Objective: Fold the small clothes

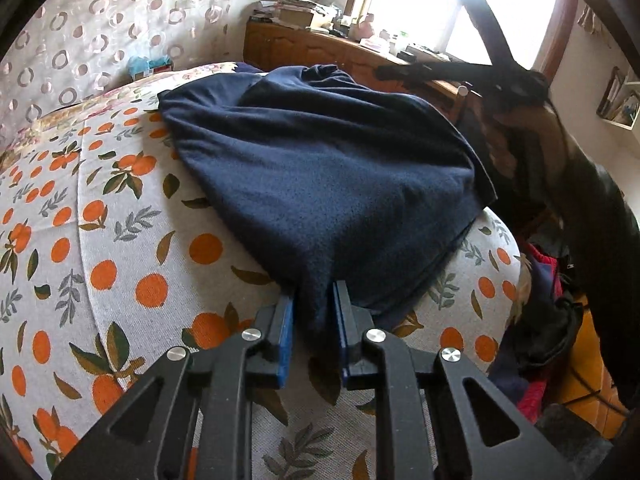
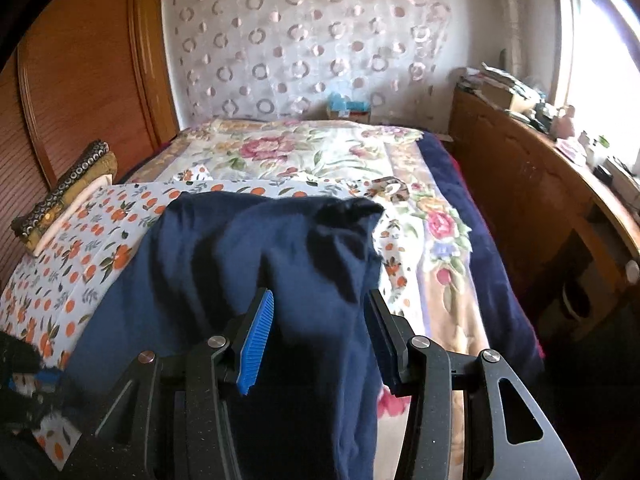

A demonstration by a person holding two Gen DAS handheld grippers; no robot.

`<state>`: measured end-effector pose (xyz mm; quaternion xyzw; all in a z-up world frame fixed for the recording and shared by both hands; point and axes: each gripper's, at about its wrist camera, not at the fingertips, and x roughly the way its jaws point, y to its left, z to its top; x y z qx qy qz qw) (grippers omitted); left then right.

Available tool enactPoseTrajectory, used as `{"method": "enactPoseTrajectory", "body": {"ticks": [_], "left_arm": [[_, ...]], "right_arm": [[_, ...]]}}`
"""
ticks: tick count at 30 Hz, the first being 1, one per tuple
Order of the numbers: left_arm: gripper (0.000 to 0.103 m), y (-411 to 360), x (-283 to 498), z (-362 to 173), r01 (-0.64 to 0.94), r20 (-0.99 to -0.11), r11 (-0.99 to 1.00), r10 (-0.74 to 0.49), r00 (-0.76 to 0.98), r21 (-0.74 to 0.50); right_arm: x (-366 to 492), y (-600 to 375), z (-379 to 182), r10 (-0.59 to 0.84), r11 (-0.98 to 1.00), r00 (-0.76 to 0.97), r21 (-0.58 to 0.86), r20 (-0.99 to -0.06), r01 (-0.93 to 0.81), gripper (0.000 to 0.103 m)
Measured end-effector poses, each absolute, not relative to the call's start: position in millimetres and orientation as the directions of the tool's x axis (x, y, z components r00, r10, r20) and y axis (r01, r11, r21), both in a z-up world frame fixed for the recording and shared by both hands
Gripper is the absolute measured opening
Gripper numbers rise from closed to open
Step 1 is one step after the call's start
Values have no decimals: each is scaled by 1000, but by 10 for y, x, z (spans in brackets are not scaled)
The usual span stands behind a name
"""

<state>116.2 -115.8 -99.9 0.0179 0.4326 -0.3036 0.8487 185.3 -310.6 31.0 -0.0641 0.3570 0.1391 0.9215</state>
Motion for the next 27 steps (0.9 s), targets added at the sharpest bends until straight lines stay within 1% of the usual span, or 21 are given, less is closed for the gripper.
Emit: {"method": "enactPoseTrajectory", "body": {"ticks": [4, 9, 11, 12, 14, 16, 17, 18, 19, 20, 22, 23, 25, 26, 27], "left_arm": [[19, -1152, 1164, -1006, 531, -740, 813, -506, 443, -238], [19, -1146, 1148, -1008, 533, -735, 812, -509, 448, -237], [19, -1137, 1144, -1006, 532, -734, 812, -511, 448, -240], [19, -1136, 1143, -1005, 532, -733, 812, -512, 448, -241], [19, -1138, 1137, -1005, 532, -733, 812, -510, 450, -238], [19, -1143, 1135, -1003, 534, -734, 812, -509, 449, -236], [19, -1139, 1141, -1002, 533, -734, 811, -512, 446, -241], [19, -1133, 1149, -1002, 531, -734, 810, -514, 444, -247], [19, -1127, 1154, -1003, 530, -733, 810, -517, 442, -251], [19, -1124, 1153, -1005, 530, -733, 810, -516, 443, -251], [19, -1125, 1140, -1004, 531, -734, 812, -511, 447, -242], [19, -1125, 1132, -1002, 531, -735, 813, -508, 449, -238], [19, -1129, 1129, -999, 529, -736, 815, -506, 450, -237], [19, -1132, 1127, -996, 528, -737, 816, -504, 451, -235], [19, -1137, 1122, -993, 527, -738, 817, -501, 452, -232]], "right_arm": [[2348, -3073, 234, 190, 960, 662, -3, -725, -279, 49], [2874, -3087, 62, 138, 970, 605, -18, -784, -243, 49], [3012, -3078, -12, 146, 969, 571, 0, -808, -248, 48], [3055, -3073, -54, 159, 966, 555, 12, -816, -259, 32], [3138, -3032, -50, 179, 956, 554, 10, -813, -294, 5], [3148, -3031, 67, 158, 951, 638, -57, -754, -303, 5], [3229, -3070, 108, 126, 961, 658, -73, -743, -267, 4], [3288, -3138, 103, 108, 973, 652, -55, -751, -225, 4], [3343, -3187, 76, 116, 978, 628, -23, -769, -208, 4], [3363, -3199, 44, 108, 979, 612, -24, -784, -204, 4], [3320, -3183, 43, 51, 979, 623, -82, -781, -184, 5], [3295, -3177, 72, 54, 979, 622, -81, -781, -187, 7], [3159, -3172, 149, 18, 978, 646, -122, -763, -170, 18], [3104, -3158, 200, 15, 977, 660, -130, -751, -171, 31], [2985, -3173, 250, 38, 975, 675, -120, -737, -186, 48]]}}
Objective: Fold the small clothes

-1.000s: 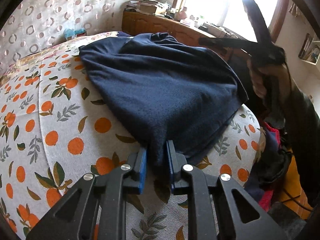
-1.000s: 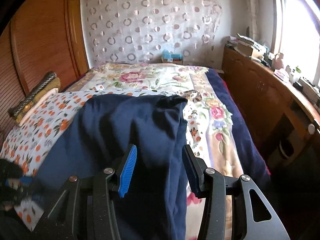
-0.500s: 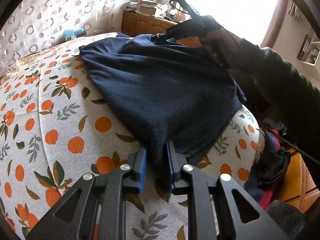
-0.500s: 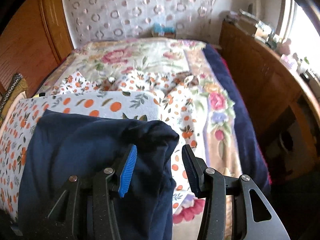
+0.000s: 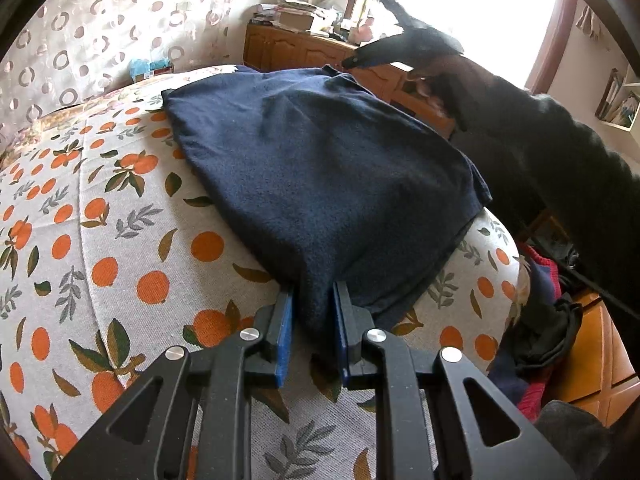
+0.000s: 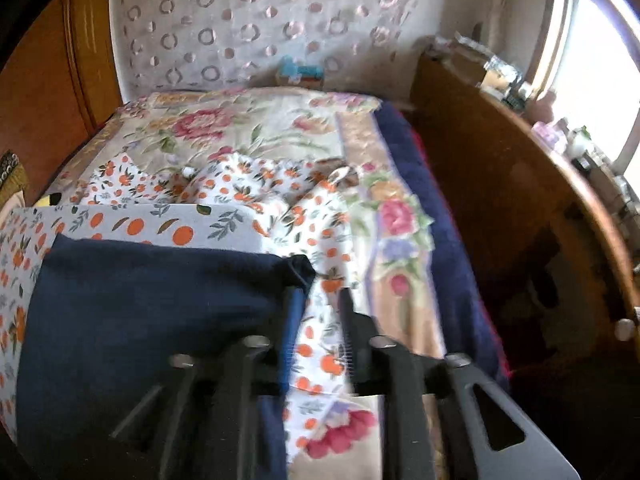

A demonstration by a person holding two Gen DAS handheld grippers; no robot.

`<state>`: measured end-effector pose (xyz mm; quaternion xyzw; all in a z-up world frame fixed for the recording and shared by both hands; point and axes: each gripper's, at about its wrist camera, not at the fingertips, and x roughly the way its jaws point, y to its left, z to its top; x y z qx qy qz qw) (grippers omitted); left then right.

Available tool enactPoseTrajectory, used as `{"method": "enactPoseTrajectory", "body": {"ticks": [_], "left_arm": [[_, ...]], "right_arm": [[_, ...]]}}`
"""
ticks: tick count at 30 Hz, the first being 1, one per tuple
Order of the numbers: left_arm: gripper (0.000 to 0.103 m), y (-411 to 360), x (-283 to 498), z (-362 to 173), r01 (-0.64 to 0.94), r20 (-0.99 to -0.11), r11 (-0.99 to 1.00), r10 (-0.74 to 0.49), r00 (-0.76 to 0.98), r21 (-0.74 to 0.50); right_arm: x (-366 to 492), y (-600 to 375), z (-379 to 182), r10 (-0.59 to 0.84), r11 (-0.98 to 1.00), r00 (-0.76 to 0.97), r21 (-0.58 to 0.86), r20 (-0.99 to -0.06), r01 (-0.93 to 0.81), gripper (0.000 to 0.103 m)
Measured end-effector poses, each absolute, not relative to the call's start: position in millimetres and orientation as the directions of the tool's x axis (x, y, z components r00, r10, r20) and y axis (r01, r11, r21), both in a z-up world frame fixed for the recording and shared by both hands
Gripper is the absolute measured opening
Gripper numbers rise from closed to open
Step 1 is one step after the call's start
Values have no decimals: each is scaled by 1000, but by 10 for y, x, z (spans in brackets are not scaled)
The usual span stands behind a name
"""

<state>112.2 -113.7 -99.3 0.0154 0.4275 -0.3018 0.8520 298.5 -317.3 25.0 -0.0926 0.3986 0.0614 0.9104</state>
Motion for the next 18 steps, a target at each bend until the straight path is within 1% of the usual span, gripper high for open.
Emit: {"method": "enactPoseTrajectory", "body": {"ticks": [2, 3, 6, 10, 15, 18], "left_arm": [[19, -1146, 1111, -991, 527, -740, 820, -495, 455, -224], [19, -1151, 1104, -989, 525, -742, 822, -492, 456, -222], [20, -1167, 1094, -984, 521, -746, 826, -482, 459, -214], [20, -1167, 1099, -985, 519, -747, 826, -484, 456, -218], [20, -1179, 1110, -983, 521, -753, 827, -477, 453, -210], [20, -1182, 1130, -975, 530, -760, 821, -478, 440, -210]], "right_arm": [[2730, -3143, 330, 80, 973, 691, -94, -719, -211, 58], [2577, -3139, 364, 92, 970, 698, -93, -711, -223, 59], [2094, -3134, 380, 118, 964, 714, -92, -690, -249, 60], [1495, -3087, 251, 176, 955, 714, -60, -678, -292, 60], [998, -2968, -25, 241, 934, 692, -30, -680, -355, 61], [846, -2959, -127, 257, 933, 695, -15, -671, -359, 61]]}}
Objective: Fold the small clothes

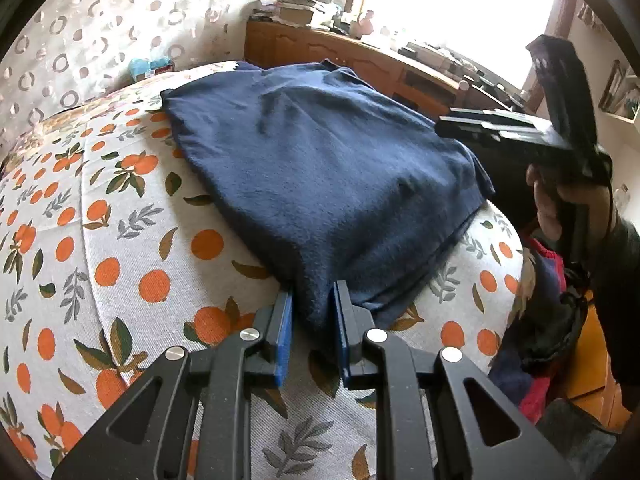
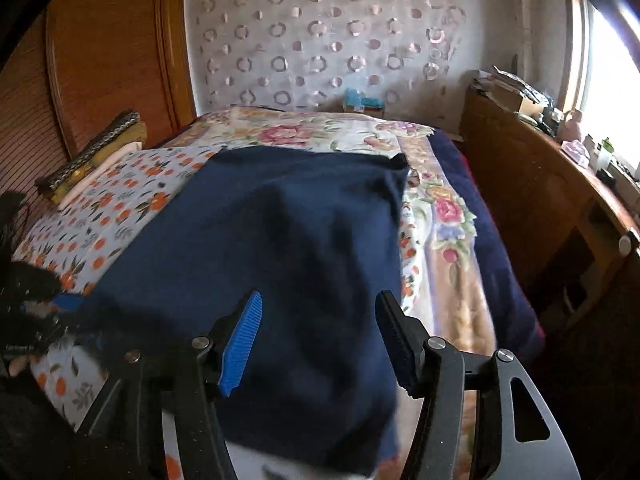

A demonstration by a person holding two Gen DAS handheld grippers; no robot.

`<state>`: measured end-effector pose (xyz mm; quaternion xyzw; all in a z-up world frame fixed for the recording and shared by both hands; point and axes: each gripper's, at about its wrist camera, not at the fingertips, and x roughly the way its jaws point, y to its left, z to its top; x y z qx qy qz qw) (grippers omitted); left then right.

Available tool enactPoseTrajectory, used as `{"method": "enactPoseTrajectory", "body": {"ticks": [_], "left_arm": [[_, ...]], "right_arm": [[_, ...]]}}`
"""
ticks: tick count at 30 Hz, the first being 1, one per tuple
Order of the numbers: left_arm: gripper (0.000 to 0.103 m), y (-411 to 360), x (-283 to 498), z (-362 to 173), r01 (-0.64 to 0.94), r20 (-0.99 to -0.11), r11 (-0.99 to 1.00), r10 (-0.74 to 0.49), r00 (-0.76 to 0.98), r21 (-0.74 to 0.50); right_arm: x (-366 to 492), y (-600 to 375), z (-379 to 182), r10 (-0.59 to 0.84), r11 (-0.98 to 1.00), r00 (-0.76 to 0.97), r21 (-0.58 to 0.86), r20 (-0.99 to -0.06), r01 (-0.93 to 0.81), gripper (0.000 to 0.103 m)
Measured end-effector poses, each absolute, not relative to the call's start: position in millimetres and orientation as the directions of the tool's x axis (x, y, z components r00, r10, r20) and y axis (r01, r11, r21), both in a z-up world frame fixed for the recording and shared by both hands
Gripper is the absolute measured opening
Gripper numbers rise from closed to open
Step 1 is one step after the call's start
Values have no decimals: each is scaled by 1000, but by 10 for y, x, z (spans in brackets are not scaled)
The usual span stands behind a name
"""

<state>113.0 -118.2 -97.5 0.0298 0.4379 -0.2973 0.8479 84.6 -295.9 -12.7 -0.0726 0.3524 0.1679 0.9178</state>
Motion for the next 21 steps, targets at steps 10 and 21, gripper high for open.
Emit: {"method": "enactPoseTrajectory", "body": {"ticks": [10, 21], "left_arm": [[6, -1160, 1196, -439, 565, -665, 779, -577, 474, -272], [5, -1191, 1288, -79, 560, -595, 781, -597, 539, -276]], "right_arm": [[517, -2918, -105, 352, 880, 662, -6, -661, -474, 71], [590, -3037, -407, 270, 875, 645, -97, -715, -474, 73]]}}
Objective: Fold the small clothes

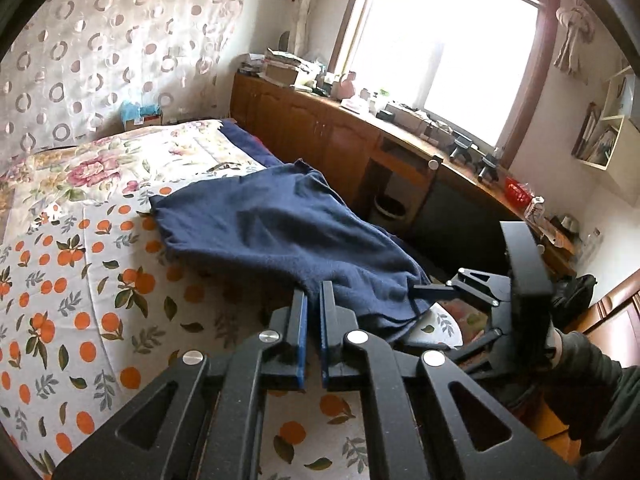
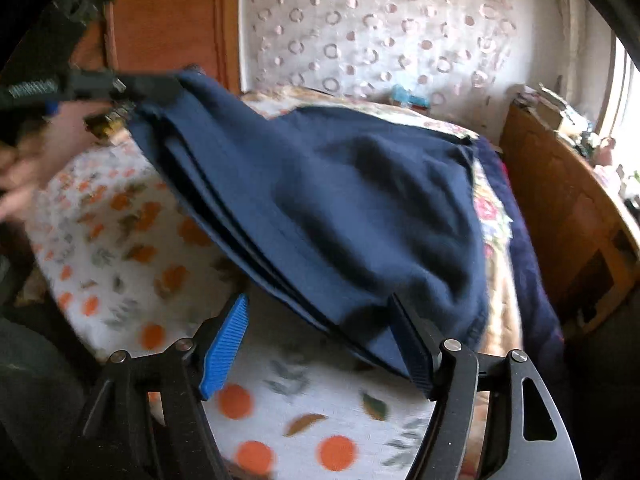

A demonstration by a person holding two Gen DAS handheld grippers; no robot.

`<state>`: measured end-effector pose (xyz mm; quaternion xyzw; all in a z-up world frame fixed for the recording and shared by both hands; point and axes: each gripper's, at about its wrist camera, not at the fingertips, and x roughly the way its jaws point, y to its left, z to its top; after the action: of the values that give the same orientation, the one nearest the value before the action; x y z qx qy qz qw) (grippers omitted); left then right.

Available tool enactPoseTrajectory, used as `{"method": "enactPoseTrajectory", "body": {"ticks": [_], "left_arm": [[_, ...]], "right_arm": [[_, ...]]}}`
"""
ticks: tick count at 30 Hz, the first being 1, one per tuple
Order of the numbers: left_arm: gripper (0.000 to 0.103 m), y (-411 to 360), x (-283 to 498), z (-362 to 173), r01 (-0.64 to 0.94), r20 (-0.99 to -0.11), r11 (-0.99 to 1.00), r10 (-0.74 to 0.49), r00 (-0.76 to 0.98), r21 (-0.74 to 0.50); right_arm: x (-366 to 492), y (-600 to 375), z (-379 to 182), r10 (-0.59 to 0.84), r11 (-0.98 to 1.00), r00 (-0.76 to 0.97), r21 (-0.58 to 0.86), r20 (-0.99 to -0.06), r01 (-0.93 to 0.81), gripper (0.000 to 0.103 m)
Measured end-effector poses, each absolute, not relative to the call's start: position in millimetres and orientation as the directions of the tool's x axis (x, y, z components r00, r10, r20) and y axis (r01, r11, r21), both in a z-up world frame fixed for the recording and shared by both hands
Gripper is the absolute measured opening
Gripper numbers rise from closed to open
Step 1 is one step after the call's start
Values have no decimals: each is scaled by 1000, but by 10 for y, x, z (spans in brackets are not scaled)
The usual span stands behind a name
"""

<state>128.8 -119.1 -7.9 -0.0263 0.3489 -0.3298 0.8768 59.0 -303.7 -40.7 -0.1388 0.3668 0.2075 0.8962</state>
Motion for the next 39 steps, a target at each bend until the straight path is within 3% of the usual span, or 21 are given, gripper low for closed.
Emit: {"method": "enactPoseTrajectory", "body": {"ticks": [7, 8, 11, 12, 14, 21, 30, 39], "left_arm": [[5, -1127, 1303, -67, 530, -586, 797, -586, 560, -290], [5, -1122, 1310, -55, 530, -585, 797, -585, 562, -289], [5, -1104, 1365, -18, 533, -582, 794, -590, 560, -291], [5, -1100, 1396, -6, 531, -583, 797, -585, 563, -288], [5, -1092, 1488, 15, 529, -580, 802, -579, 573, -278], [5, -949, 2083, -32, 491, -602, 828, -544, 584, -272], [5, -879, 2899, -219, 446, -662, 854, -499, 560, -267], [6, -901, 3126, -298, 461, -675, 845, -507, 535, -270]], "right_arm": [[836, -3273, -431, 246, 918, 686, -61, -685, -391, 73], [858, -3270, -429, 241, 919, 694, -70, -678, -388, 65], [918, -3302, -374, 246, 930, 691, -36, -680, -367, 19], [972, -3323, -300, 272, 930, 691, -1, -670, -367, 12], [1063, -3312, -187, 263, 933, 723, -21, -639, -358, 8], [1645, -3143, 102, 292, 919, 760, -51, -580, -391, 7], [2660, -2757, -38, 294, 894, 734, -95, -612, -438, 7], [3041, -2661, -196, 294, 889, 691, -77, -660, -452, 7]]}}
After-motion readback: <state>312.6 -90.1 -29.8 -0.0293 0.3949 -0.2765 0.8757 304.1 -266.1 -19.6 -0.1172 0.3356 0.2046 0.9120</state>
